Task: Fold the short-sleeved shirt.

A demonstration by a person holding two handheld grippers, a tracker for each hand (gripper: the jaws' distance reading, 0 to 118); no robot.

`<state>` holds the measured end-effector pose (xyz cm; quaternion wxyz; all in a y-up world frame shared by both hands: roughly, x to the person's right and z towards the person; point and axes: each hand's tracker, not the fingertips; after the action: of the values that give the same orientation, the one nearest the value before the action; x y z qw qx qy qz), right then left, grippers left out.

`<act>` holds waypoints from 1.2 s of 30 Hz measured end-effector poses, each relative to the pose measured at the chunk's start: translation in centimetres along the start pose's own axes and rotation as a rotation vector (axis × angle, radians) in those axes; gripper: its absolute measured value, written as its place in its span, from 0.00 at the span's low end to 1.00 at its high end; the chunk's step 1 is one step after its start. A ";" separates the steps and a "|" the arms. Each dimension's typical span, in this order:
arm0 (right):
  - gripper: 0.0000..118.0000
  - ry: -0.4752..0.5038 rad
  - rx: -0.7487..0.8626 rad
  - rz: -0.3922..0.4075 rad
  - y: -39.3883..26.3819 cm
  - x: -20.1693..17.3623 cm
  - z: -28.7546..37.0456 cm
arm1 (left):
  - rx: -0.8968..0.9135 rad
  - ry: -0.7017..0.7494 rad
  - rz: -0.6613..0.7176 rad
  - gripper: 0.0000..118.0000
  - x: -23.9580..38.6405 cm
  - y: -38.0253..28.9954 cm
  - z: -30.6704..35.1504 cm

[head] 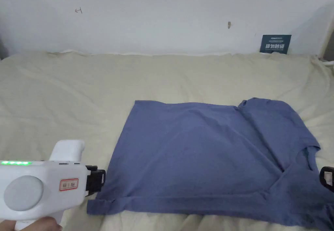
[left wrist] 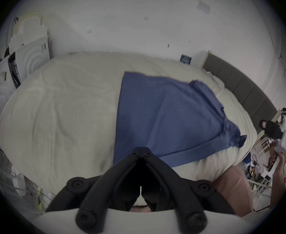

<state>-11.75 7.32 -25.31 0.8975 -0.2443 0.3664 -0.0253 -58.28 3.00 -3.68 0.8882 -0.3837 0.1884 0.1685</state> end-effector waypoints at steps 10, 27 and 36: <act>0.00 0.029 -0.089 0.075 -1.1 -1.5 -2.1 | -0.121 0.045 0.064 0.99 -2.5 -2.7 -5.4; 0.00 -0.041 -0.094 0.008 -0.9 2.5 -2.0 | -0.081 0.019 0.033 0.00 -0.8 -3.2 -4.8; 0.94 -0.200 -0.297 -0.028 -4.3 11.2 -2.5 | -0.045 0.011 0.040 0.00 0.2 -3.4 -3.0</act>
<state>-4.69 -0.02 -32.05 0.8831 -0.3805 0.2717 0.0407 -57.20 -1.43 -3.61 0.8748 -0.4005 0.1971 0.1884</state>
